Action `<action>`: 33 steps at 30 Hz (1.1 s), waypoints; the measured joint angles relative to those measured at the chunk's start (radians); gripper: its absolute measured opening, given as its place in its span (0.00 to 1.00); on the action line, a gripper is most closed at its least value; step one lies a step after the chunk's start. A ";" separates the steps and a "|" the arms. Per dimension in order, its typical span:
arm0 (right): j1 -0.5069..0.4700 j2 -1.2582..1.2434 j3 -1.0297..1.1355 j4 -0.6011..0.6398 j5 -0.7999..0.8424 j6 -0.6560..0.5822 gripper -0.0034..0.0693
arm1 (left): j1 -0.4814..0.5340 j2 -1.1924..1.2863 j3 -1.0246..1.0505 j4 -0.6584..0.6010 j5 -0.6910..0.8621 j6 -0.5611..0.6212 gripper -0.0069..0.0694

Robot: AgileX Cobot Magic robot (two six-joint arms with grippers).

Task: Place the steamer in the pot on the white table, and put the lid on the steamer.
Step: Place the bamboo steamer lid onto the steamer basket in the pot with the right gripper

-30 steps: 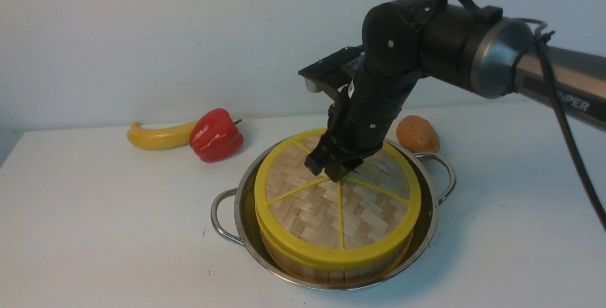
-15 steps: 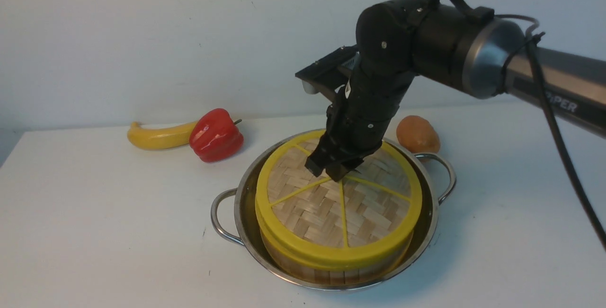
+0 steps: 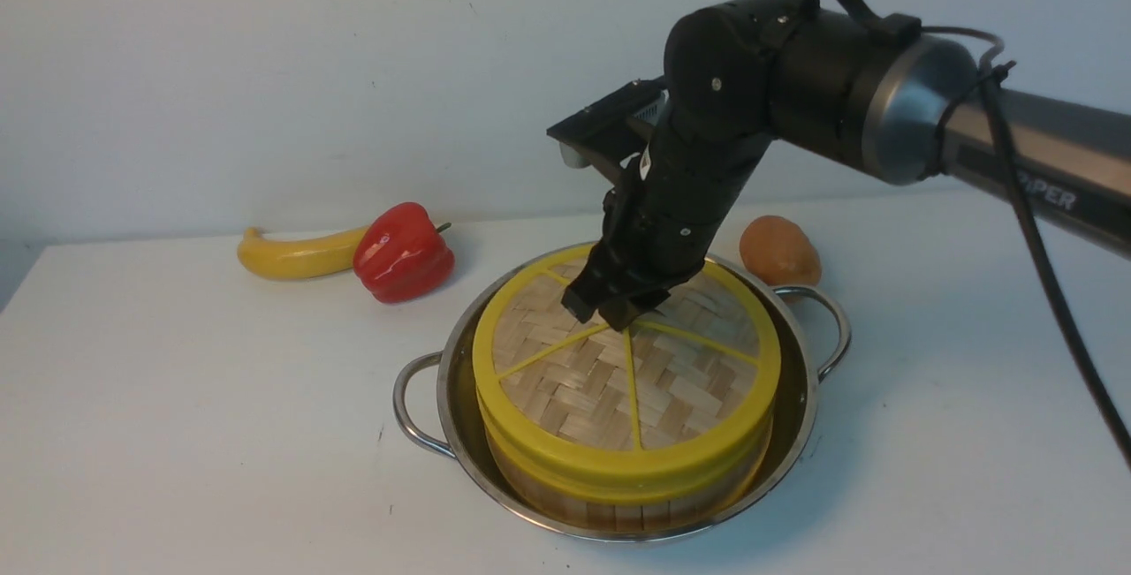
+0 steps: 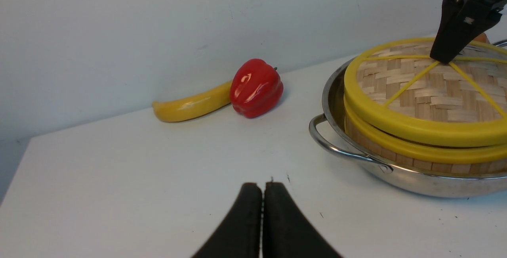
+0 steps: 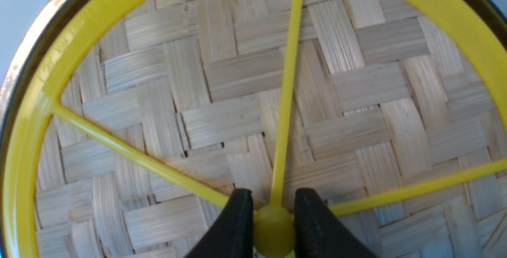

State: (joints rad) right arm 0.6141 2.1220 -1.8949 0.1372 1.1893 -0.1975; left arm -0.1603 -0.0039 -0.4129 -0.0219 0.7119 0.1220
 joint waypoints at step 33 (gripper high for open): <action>0.000 0.022 -0.008 0.020 0.010 -0.024 0.24 | 0.000 0.000 0.000 0.000 0.000 0.000 0.09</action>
State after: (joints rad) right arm 0.6141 2.1444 -1.9031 0.1576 1.1996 -0.2219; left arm -0.1603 -0.0039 -0.4129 -0.0219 0.7119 0.1224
